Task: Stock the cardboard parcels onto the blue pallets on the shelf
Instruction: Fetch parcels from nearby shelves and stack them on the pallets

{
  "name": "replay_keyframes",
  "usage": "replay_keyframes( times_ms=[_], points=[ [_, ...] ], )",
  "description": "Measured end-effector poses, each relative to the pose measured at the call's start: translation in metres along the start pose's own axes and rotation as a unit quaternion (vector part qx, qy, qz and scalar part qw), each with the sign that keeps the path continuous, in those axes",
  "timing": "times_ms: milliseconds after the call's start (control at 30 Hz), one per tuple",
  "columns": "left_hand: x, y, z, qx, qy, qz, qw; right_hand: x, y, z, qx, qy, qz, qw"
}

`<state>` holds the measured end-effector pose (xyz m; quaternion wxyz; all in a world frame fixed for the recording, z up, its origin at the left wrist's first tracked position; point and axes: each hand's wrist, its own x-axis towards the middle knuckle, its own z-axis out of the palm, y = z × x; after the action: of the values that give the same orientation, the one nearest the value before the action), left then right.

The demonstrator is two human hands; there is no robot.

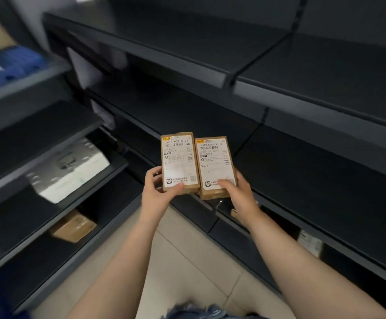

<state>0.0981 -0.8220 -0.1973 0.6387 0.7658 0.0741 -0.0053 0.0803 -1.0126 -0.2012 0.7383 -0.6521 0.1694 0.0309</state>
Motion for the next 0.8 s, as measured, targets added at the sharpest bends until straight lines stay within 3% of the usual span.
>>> replay_keyframes(
  times_ms=[467, 800],
  points=[
    [0.002, 0.022, -0.196, -0.159, 0.196, -0.003, 0.968, -0.004, -0.042, 0.205, 0.024, -0.129, -0.073, 0.989],
    [0.004, 0.054, -0.294, -0.159, 0.3, 0.049, 0.939, 0.005, -0.092, 0.318, 0.007, -0.238, -0.125, 0.963]
  ],
)
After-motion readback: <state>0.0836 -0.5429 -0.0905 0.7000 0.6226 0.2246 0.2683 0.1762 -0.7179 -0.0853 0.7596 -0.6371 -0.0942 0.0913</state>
